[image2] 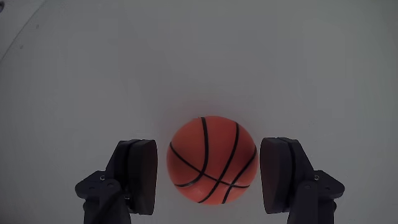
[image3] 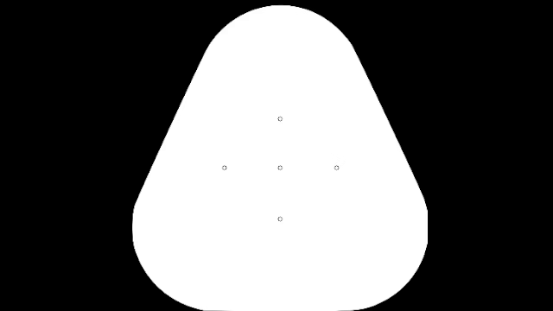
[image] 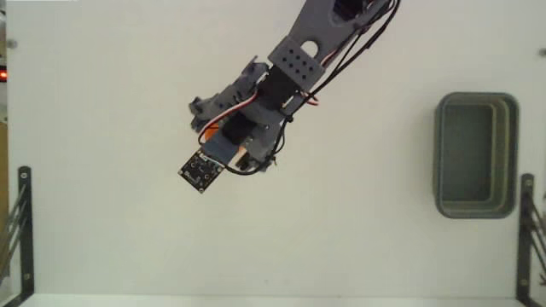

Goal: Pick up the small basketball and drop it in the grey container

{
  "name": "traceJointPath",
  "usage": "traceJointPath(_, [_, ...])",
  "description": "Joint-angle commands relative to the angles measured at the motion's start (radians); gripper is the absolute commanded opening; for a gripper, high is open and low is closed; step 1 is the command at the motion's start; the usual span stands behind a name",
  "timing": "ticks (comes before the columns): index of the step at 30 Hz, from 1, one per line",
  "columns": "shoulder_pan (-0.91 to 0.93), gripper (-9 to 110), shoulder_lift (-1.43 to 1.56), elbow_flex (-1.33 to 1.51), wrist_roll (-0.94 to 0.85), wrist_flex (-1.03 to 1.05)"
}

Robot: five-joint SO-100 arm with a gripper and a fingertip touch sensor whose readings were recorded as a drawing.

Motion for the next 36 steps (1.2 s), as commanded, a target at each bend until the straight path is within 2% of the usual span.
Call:
traceJointPath(1, [-0.001, 110, 0.032, 0.002, 0.005, -0.021])
traceJointPath(36, [-0.001, 110, 0.031, 0.109, 0.005, -0.129])
